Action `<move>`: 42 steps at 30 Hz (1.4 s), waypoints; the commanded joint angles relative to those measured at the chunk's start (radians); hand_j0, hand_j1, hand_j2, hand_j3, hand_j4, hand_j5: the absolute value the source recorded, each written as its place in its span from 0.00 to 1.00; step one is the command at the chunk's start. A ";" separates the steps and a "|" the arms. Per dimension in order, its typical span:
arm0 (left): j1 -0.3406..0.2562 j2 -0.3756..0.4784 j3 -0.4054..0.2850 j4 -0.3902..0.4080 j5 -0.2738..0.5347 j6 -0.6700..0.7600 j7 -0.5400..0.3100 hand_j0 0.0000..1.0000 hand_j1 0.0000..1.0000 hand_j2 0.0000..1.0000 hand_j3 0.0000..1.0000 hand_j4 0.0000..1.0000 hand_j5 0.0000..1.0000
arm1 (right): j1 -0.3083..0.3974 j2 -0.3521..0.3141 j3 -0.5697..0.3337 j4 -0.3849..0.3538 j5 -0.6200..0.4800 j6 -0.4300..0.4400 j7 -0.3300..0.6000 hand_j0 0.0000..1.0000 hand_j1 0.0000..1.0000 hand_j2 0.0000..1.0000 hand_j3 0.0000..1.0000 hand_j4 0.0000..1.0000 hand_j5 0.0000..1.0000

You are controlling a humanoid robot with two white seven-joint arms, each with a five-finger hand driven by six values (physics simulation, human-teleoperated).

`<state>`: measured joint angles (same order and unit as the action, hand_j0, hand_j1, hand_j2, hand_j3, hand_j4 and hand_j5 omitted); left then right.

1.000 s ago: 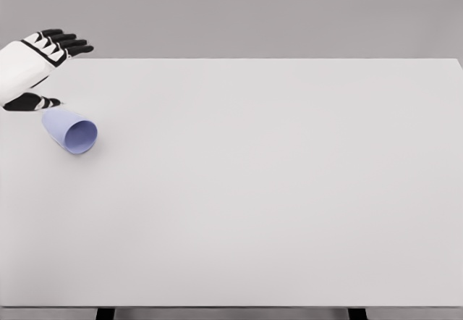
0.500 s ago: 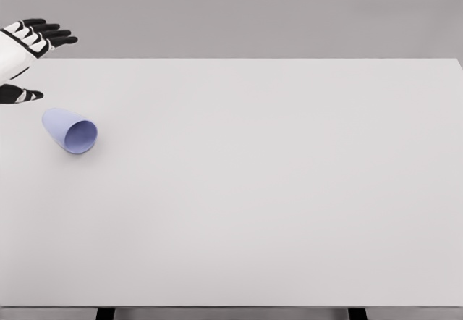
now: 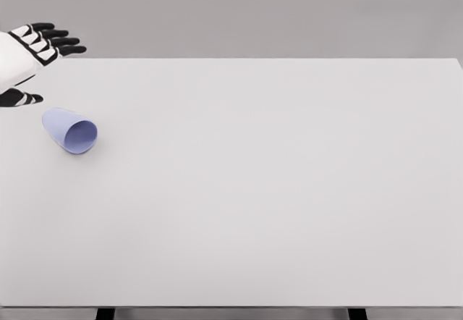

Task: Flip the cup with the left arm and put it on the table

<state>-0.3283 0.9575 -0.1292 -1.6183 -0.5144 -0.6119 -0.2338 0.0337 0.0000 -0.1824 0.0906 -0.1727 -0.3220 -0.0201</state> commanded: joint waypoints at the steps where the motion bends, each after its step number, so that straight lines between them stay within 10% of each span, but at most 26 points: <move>1: 0.000 0.003 0.003 -0.008 0.005 0.001 -0.036 1.00 1.00 1.00 1.00 1.00 1.00 | 0.000 0.000 0.000 0.000 -0.001 0.000 0.000 1.00 1.00 1.00 1.00 1.00 1.00; 17: -0.003 0.247 -0.293 -0.008 0.123 0.001 -0.033 1.00 1.00 1.00 1.00 1.00 1.00 | 0.000 0.000 0.000 0.000 -0.001 0.000 0.000 1.00 1.00 1.00 1.00 1.00 1.00; 42: -0.084 0.153 -0.365 0.113 0.258 0.001 -0.036 1.00 1.00 1.00 1.00 1.00 1.00 | 0.000 0.000 0.000 0.000 -0.001 0.000 0.000 1.00 1.00 1.00 1.00 1.00 1.00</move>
<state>-0.4142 1.1308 -0.4938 -1.5385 -0.2598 -0.6119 -0.2695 0.0337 0.0000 -0.1823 0.0906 -0.1727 -0.3220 -0.0201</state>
